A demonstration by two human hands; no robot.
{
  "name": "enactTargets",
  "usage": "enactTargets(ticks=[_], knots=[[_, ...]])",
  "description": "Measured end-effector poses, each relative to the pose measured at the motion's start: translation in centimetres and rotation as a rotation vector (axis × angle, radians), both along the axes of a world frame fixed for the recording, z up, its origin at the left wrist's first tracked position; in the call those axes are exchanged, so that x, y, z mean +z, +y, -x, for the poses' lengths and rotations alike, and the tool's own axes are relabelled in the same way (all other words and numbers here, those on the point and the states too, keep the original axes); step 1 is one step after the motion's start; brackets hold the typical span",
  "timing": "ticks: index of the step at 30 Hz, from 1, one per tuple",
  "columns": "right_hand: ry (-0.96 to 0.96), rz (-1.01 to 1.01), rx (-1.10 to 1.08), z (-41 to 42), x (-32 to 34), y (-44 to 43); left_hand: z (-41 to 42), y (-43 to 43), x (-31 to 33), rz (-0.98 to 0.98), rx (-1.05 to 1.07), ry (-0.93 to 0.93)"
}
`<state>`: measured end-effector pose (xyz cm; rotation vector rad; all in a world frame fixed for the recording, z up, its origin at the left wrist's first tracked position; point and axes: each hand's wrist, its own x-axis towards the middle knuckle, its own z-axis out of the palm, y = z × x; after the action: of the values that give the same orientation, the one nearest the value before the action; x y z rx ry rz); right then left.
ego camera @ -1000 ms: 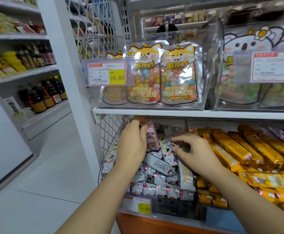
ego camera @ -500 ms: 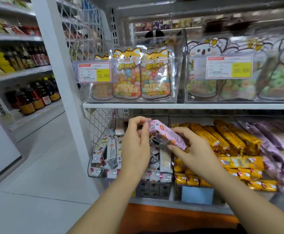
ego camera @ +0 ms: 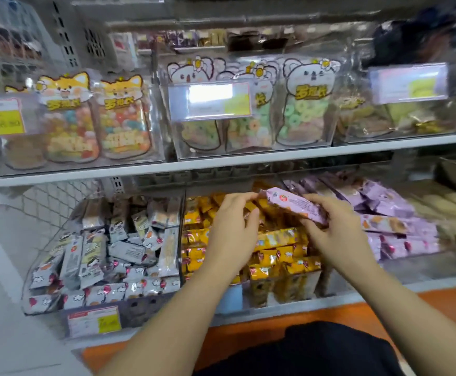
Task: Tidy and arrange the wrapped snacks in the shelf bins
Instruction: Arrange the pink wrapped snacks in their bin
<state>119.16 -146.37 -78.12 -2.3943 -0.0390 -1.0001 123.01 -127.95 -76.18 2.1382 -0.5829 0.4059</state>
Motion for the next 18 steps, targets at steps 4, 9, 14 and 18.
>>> enactTargets(ticks=[4,9,14,18], knots=[[-0.024,-0.004,-0.148,0.6,-0.6,-4.1,-0.4,-3.1,-0.7,-0.168,-0.057,-0.062],[-0.138,-0.107,-0.311,0.5,-0.5,-7.5,-0.5,-5.8,-0.7,-0.415,-0.077,-0.144],[-0.239,-0.287,-0.459,0.4,-0.3,-9.5,-0.9,-8.1,-0.6,-0.547,-0.111,-0.138],[-0.238,-0.575,-0.64,0.3,-0.4,-11.4,-1.1,-9.2,-0.9,-0.608,-0.111,-0.109]])
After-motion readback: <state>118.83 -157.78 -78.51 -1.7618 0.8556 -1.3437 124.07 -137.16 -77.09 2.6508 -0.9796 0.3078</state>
